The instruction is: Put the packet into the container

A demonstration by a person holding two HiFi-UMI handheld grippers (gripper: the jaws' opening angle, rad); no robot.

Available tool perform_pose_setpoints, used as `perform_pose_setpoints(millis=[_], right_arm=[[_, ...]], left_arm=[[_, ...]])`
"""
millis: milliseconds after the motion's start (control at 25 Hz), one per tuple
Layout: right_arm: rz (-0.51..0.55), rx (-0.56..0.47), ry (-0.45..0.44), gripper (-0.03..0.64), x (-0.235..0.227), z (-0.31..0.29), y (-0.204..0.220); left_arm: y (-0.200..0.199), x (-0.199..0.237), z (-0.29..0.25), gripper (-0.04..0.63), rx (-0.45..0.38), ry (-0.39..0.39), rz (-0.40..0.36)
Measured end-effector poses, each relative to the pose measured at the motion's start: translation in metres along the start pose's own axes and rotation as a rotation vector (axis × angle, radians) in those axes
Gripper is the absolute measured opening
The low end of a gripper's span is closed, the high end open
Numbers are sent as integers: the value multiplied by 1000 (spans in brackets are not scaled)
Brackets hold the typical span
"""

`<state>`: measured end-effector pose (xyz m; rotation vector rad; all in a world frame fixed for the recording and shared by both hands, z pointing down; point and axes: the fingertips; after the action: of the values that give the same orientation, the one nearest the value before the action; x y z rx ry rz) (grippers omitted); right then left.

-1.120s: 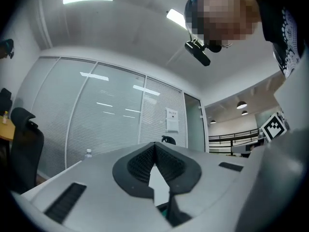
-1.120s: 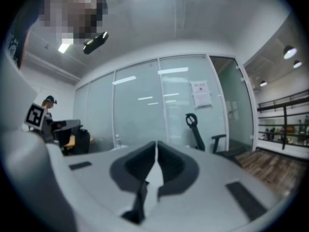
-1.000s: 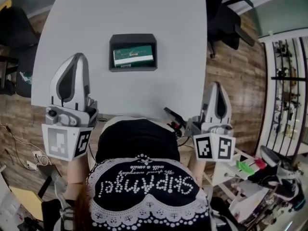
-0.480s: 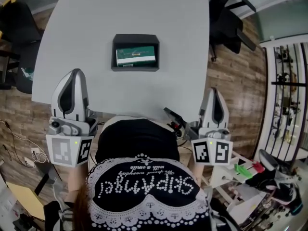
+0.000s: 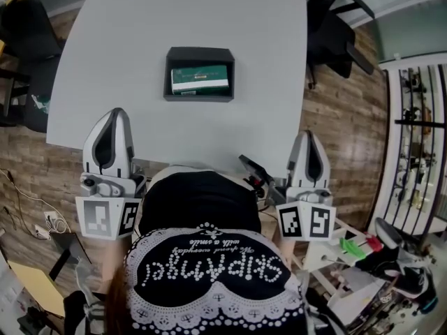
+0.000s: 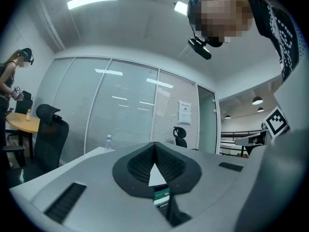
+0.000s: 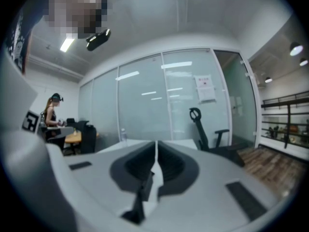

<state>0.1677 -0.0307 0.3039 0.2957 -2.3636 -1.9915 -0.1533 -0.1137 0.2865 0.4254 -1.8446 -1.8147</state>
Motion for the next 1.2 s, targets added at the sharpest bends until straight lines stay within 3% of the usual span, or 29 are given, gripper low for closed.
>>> perform_pose_setpoints(millis=[1200], right_arm=[[-7,17,8,37,1,1,2]], left_arm=[[2,-7,-4,31,4,26,18]])
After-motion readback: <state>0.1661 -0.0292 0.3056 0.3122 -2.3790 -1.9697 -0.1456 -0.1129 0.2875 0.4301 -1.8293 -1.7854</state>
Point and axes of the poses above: the fingertips, and each gripper's own axes: z backward along the fingers, x to its left, y out of its underside, and after that the axes turned 7 degrees about y, right-handed
